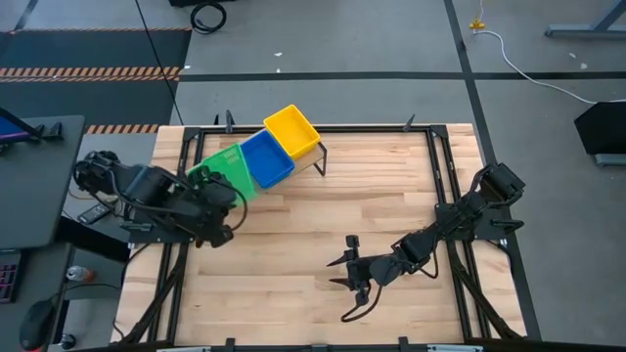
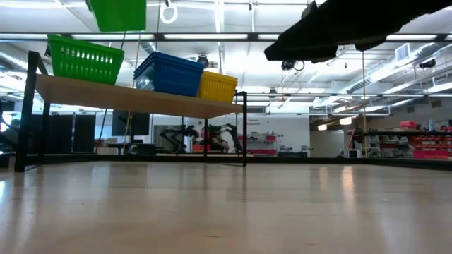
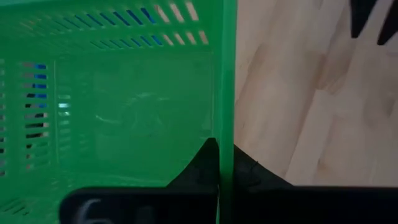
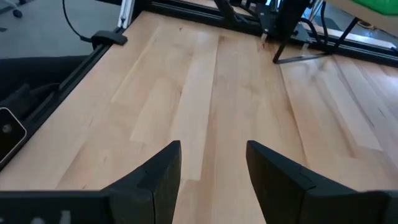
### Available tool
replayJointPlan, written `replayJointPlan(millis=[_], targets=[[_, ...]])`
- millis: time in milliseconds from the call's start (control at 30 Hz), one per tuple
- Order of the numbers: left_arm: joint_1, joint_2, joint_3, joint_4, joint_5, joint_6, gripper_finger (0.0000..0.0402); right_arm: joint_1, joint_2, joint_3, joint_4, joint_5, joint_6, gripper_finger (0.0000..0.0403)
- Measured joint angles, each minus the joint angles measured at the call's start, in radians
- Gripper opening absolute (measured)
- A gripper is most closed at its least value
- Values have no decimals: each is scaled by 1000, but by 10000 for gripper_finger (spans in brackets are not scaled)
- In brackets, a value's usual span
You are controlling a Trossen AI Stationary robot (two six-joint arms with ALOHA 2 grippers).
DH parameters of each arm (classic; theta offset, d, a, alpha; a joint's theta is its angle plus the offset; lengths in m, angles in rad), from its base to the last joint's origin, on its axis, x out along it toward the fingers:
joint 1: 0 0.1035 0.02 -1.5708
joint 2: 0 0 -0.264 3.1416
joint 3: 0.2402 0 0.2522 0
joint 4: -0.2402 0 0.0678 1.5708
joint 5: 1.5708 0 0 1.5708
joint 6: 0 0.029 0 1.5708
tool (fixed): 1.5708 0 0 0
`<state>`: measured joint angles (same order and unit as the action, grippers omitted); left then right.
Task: Stack baskets on shelf by color
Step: Stack the green basket on top of the green baskets on the shelf
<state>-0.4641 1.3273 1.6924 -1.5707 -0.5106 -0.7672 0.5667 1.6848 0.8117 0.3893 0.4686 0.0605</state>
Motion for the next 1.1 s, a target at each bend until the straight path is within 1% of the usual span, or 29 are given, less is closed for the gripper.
replayJointPlan(millis=[167,233,300,433,600,867,1100], targets=[[14,-42,0,0,-9,25,3,0,0,0,6,0,0,187],[26,-64,-22,3,-10,22,3,0,0,0,6,0,-1,187],[39,-97,-74,0,7,10,3,0,0,0,6,0,0,187],[65,-176,-198,-2,87,-41,4,0,0,0,6,0,0,187],[69,-260,-304,-1,73,-113,4,0,0,0,6,0,-1,187],[69,-267,-423,0,70,-103,4,-1,0,0,6,0,-1,187],[69,-267,-436,0,70,-104,4,-1,0,0,6,0,-1,187]])
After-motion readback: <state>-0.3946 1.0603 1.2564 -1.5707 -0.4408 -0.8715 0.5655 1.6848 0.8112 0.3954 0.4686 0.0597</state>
